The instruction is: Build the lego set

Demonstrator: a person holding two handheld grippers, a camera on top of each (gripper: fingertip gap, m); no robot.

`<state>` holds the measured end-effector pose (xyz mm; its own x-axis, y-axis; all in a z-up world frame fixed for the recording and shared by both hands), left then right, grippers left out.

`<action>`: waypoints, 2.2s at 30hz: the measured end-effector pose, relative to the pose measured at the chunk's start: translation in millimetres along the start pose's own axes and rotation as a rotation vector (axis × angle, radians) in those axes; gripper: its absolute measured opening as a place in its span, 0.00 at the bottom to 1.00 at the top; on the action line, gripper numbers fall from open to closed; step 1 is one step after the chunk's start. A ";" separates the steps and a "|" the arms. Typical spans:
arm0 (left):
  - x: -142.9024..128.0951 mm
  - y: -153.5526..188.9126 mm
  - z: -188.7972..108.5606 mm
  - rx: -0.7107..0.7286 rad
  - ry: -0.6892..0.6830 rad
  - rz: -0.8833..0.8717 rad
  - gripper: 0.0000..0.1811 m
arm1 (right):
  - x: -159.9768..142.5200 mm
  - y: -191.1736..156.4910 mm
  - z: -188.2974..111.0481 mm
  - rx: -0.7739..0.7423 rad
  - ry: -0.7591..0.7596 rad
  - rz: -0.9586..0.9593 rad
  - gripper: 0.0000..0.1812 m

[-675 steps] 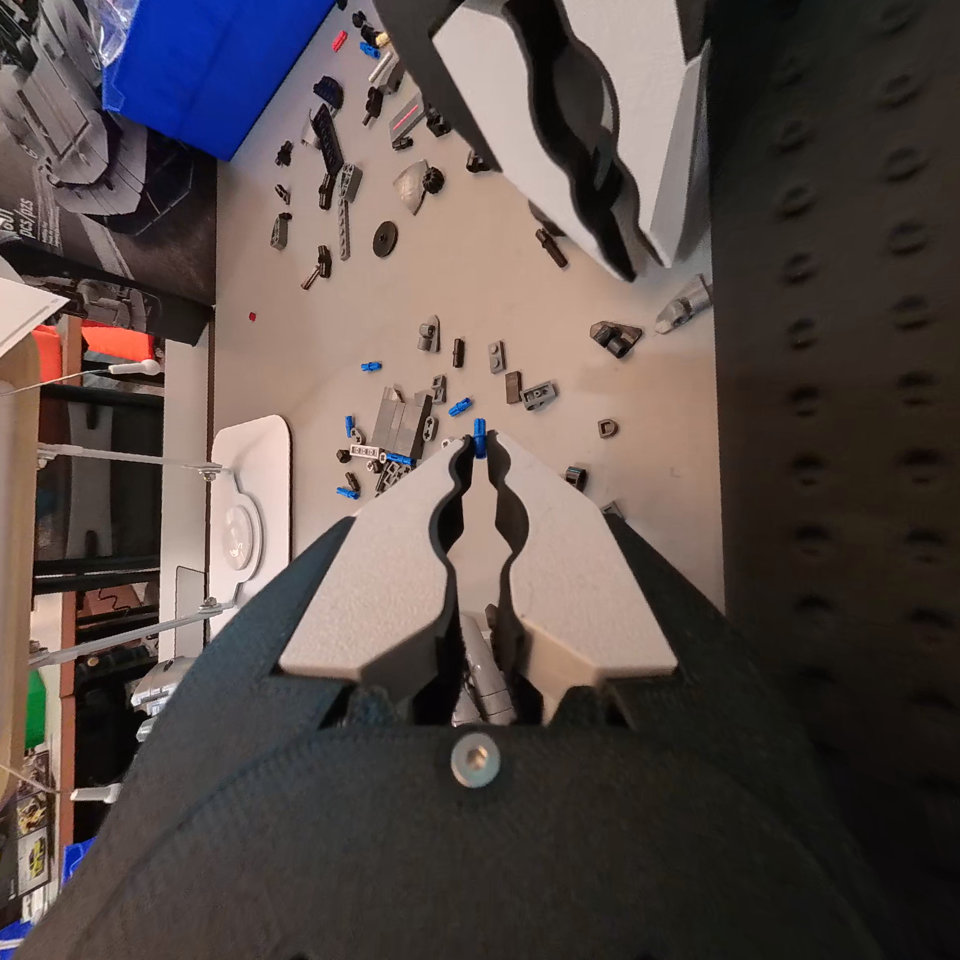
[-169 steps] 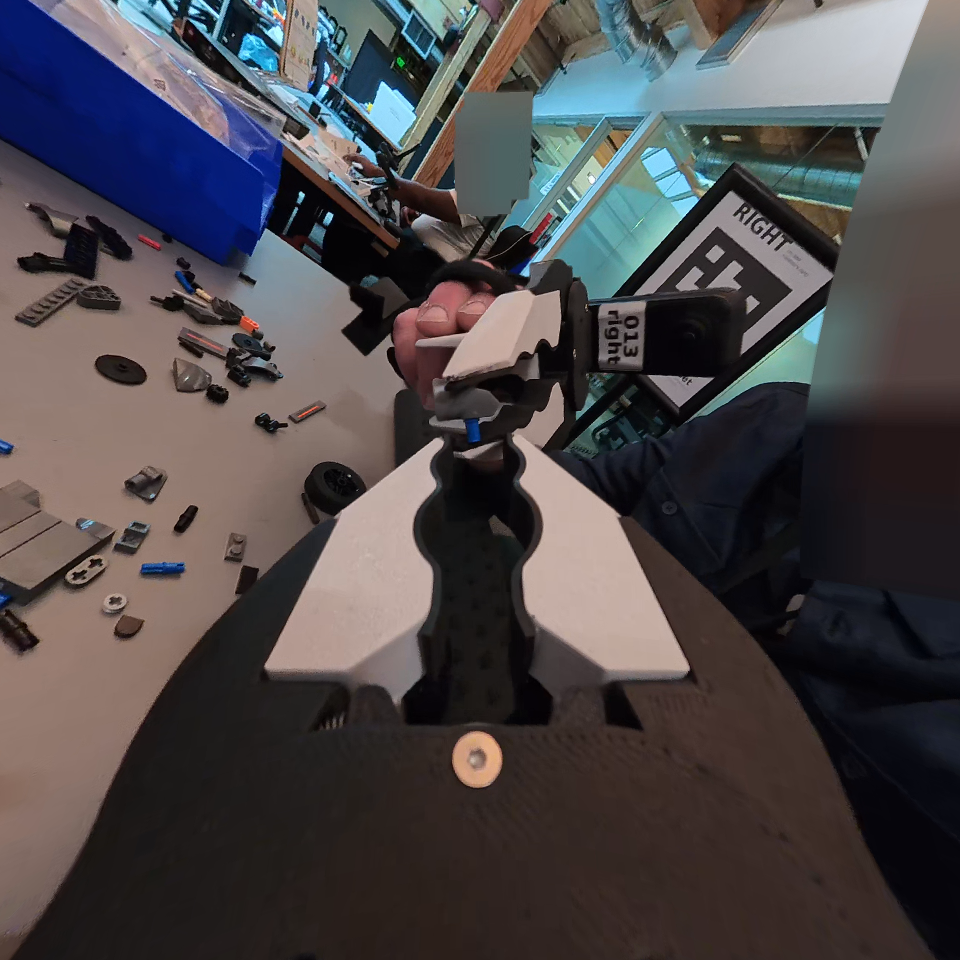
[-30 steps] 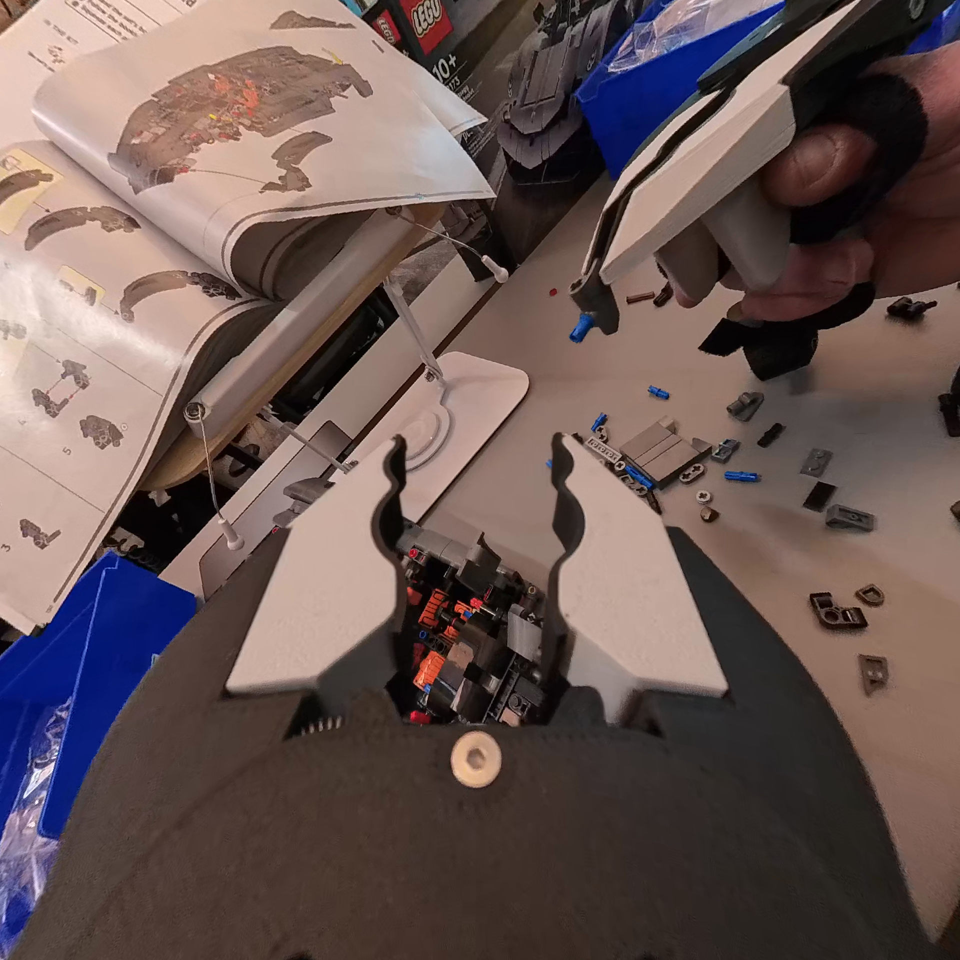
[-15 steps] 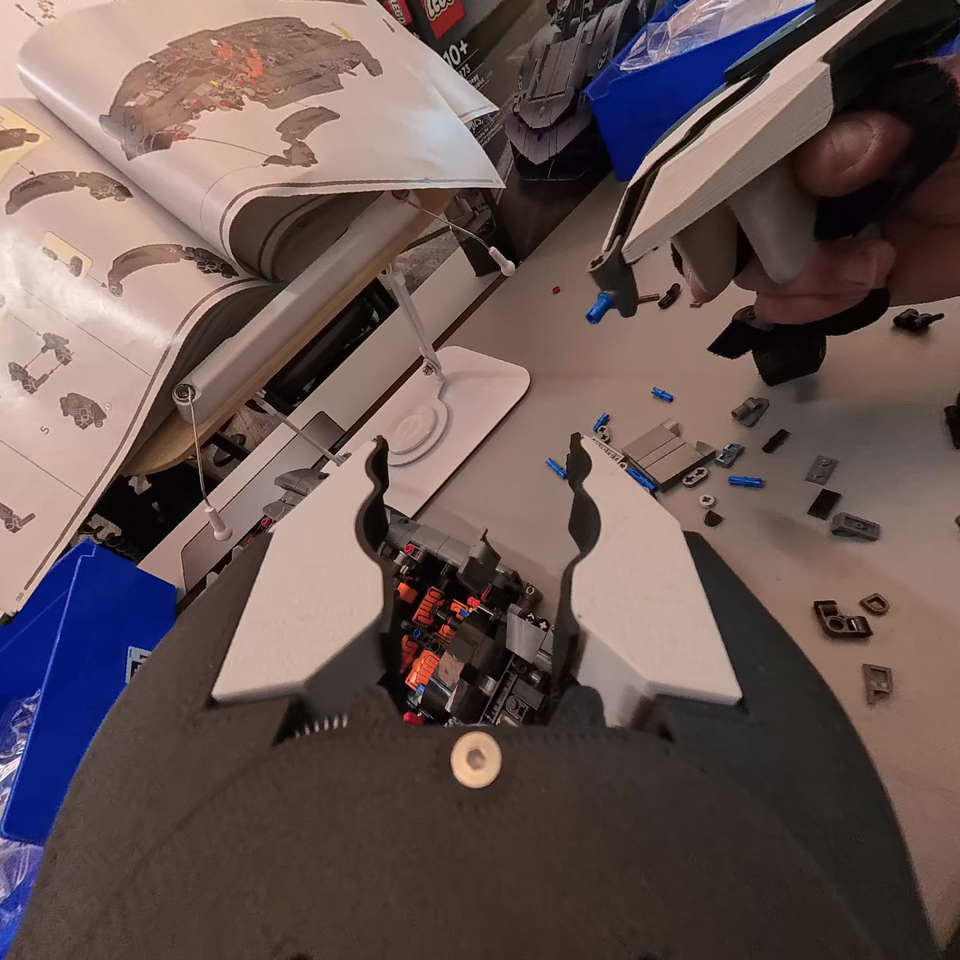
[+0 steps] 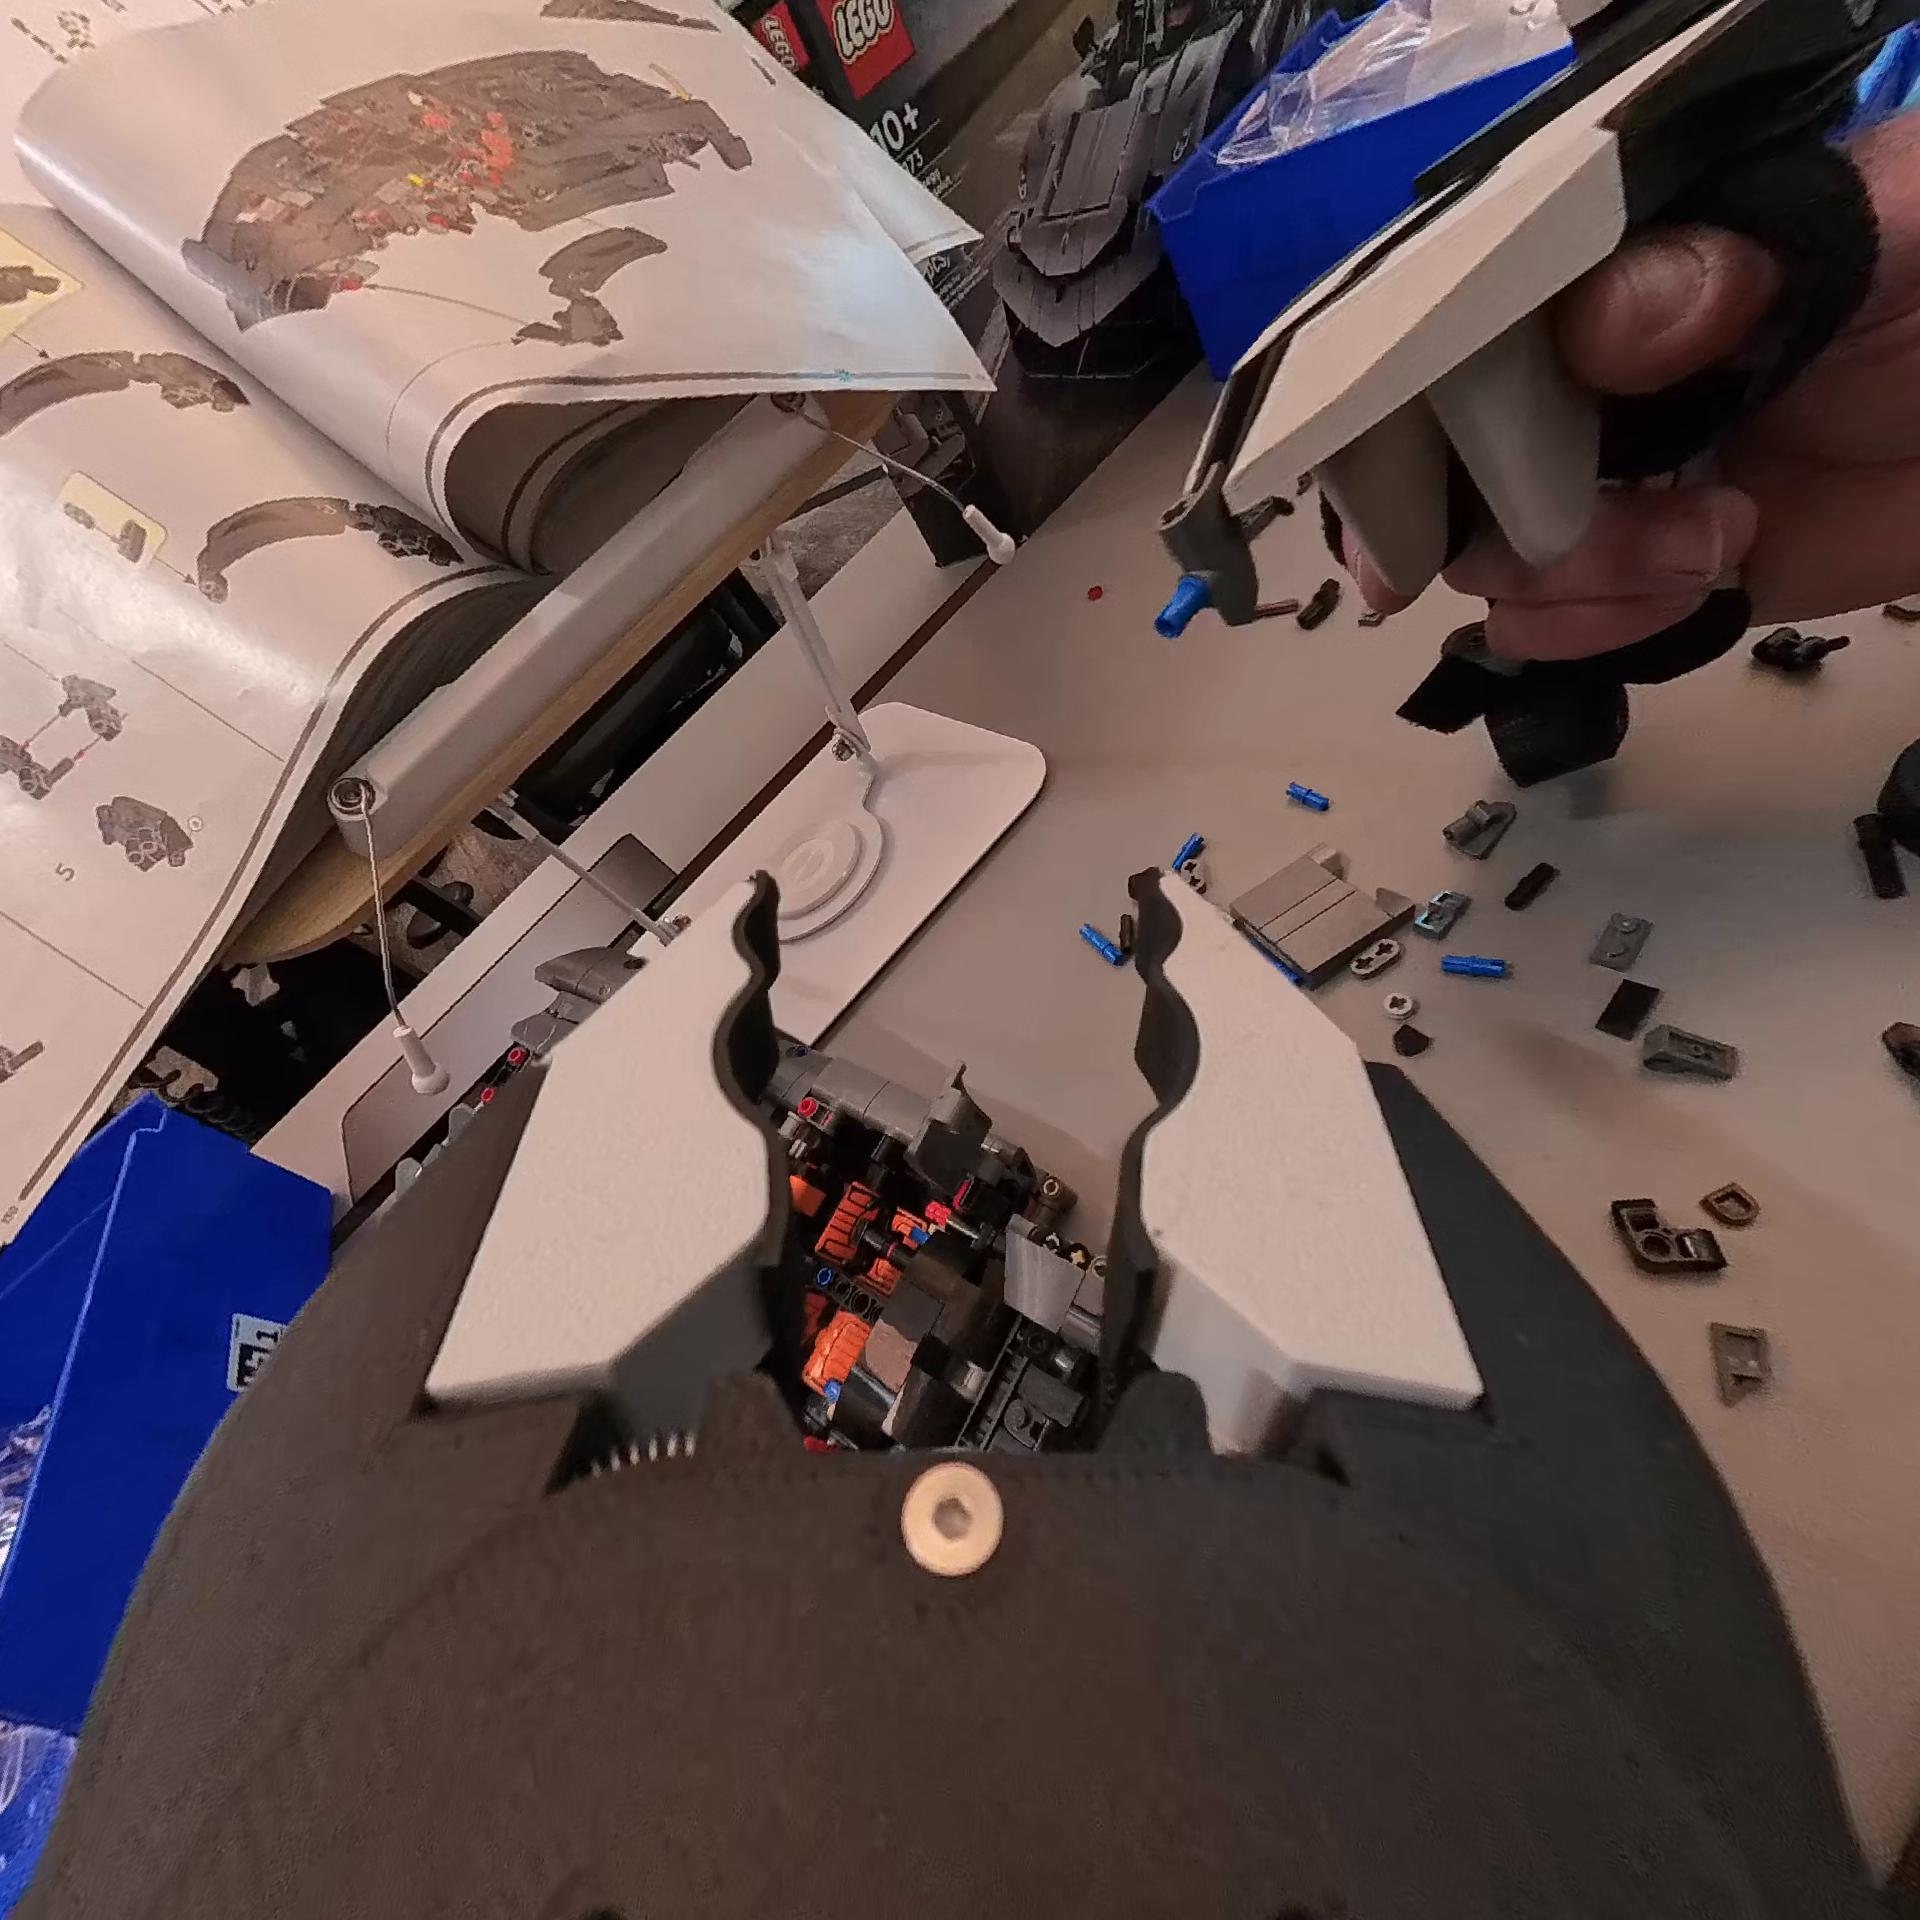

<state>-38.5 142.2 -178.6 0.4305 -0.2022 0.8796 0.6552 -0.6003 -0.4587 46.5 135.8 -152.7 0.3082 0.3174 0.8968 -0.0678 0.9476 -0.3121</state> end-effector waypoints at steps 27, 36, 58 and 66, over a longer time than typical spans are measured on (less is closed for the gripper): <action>41.7 33.2 -15.2 -0.046 0.151 0.279 0.11 | -22.6 -16.0 23.9 0.068 -0.030 0.146 0.07; 39.7 40.9 -13.1 -0.112 0.162 0.263 0.16 | -23.0 -17.4 21.2 0.034 -0.090 0.050 0.00; 18.7 48.7 -14.0 -0.318 0.063 0.058 0.00 | -51.5 -12.8 17.5 -0.120 -0.453 -0.480 0.00; 48.3 30.5 -24.4 -0.375 0.289 -0.330 0.00 | -20.2 -22.6 23.6 -0.096 -0.199 -0.342 0.05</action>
<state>-12.9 95.3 -147.0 0.0188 -0.1292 0.9914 0.4388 -0.8899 -0.1243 19.4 108.8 -156.3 0.1074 -0.0059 0.9942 0.0982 0.9952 -0.0047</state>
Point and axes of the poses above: each gripper's, where its closed fingertips meet, z out along the fingers, x out of its top, y = z × x across the jaws, the point moved 2 cm from there along -z, back along the fingers, and after that the axes turned 11 degrees about y, right-handed, at the moved point
